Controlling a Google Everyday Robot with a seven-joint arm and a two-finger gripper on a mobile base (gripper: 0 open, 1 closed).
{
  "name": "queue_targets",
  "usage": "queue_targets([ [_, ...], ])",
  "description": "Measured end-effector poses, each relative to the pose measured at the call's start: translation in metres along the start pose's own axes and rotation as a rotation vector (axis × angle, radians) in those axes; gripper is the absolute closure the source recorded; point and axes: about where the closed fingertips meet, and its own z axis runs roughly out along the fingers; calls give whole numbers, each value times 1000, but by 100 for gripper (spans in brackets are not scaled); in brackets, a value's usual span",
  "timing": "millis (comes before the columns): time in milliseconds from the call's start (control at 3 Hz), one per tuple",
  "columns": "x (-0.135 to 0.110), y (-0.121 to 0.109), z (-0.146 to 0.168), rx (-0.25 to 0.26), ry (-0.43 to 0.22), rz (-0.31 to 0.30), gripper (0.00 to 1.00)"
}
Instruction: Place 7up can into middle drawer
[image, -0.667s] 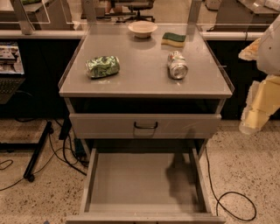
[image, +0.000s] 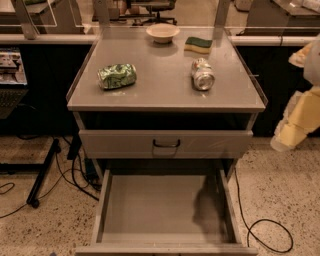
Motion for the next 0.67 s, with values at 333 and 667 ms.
queue_targets([
  [333, 24, -2, -7, 138, -24, 228, 0],
  [667, 56, -2, -13, 279, -54, 455, 0],
])
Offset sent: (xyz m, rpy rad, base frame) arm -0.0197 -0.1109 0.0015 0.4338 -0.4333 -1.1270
